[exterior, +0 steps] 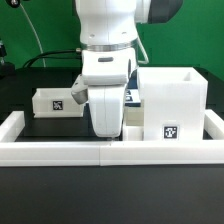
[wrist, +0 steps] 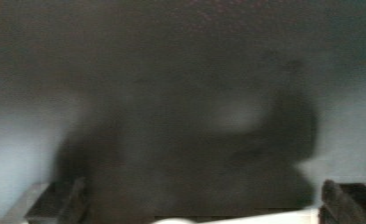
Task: Assemble drawer
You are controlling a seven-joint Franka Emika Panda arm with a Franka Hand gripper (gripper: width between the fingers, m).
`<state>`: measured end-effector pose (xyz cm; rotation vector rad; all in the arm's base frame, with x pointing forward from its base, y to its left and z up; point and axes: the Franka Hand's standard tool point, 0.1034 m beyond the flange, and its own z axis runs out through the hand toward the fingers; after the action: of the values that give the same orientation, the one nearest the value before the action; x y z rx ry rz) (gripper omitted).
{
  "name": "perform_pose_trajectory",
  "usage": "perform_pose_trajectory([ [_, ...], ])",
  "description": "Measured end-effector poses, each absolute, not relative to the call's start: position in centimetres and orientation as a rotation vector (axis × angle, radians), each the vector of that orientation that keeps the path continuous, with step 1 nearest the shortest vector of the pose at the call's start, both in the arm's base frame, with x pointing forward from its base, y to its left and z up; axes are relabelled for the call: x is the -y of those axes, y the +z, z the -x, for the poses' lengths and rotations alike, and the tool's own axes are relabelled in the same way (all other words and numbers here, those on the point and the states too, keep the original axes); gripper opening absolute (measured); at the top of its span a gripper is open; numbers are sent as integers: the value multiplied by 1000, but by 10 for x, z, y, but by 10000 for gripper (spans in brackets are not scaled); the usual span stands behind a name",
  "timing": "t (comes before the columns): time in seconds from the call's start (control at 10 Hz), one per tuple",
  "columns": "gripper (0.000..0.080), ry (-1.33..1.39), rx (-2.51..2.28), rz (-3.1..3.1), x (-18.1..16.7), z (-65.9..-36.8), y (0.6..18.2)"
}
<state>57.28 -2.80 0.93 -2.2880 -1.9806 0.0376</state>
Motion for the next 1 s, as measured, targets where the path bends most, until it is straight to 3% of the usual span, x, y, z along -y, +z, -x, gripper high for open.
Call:
perform_pose_trajectory([
  [0.3, 649, 28, 1979, 2309, 37, -580, 17],
  [0.7, 649, 29, 1954, 2352, 53, -537, 12],
  [1.0, 649, 26, 1953, 2355, 45, -528, 14],
])
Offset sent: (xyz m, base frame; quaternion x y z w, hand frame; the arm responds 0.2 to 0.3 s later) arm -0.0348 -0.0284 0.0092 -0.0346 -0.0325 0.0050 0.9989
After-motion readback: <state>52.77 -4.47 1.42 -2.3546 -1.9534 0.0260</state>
